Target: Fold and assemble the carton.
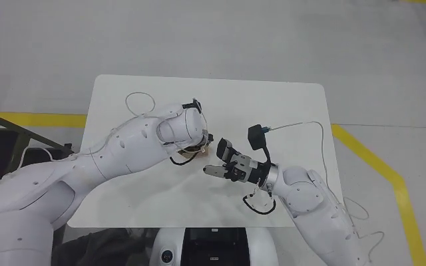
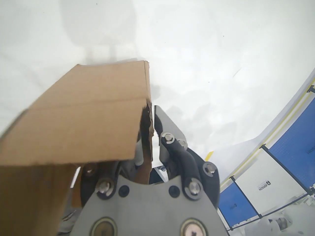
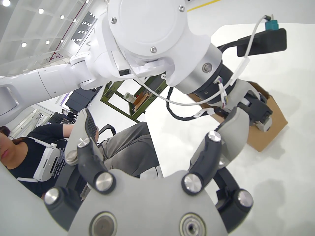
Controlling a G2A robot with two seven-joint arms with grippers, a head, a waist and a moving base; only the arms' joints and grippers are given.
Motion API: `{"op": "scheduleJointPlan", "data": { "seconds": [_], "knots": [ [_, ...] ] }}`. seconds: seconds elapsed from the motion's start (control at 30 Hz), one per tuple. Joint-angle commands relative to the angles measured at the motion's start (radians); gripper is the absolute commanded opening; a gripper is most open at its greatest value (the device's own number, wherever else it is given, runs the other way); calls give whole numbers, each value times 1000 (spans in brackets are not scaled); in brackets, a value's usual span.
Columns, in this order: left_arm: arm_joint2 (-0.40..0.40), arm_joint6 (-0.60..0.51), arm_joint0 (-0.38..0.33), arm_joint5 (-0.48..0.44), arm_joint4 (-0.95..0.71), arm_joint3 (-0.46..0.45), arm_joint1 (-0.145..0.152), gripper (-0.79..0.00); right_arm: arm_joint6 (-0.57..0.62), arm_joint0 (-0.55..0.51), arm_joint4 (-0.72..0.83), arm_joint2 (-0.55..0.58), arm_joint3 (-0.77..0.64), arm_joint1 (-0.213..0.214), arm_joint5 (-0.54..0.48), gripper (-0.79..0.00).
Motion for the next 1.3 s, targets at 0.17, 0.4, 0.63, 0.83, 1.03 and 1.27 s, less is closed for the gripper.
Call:
{"op": "scheduleJointPlan", "data": {
  "seconds": [0.17, 0.4, 0.63, 0.83, 1.03, 1.27],
  "knots": [
    [-30, 2, 3, -89, -21, 26, -16, 0, -11, -4, 30, 13, 16, 1, -15, 0],
    [-138, 4, 68, -89, -70, -83, 41, 0, -11, -4, 30, 13, 16, 1, -15, 0],
    [-284, 42, 161, -164, -90, -181, 115, 0, -11, -4, 30, 13, 16, 1, -15, 0],
    [-447, 82, 265, -304, -149, -245, 170, 0, -11, -4, 30, 13, 16, 1, -15, 0],
    [-595, 136, 367, -453, -190, -287, 209, 0, -11, -4, 30, 13, 16, 1, -15, 0],
    [-771, 202, 473, -669, -234, -280, 239, 0, -11, -4, 30, 13, 16, 1, -15, 0]
  ]
}}
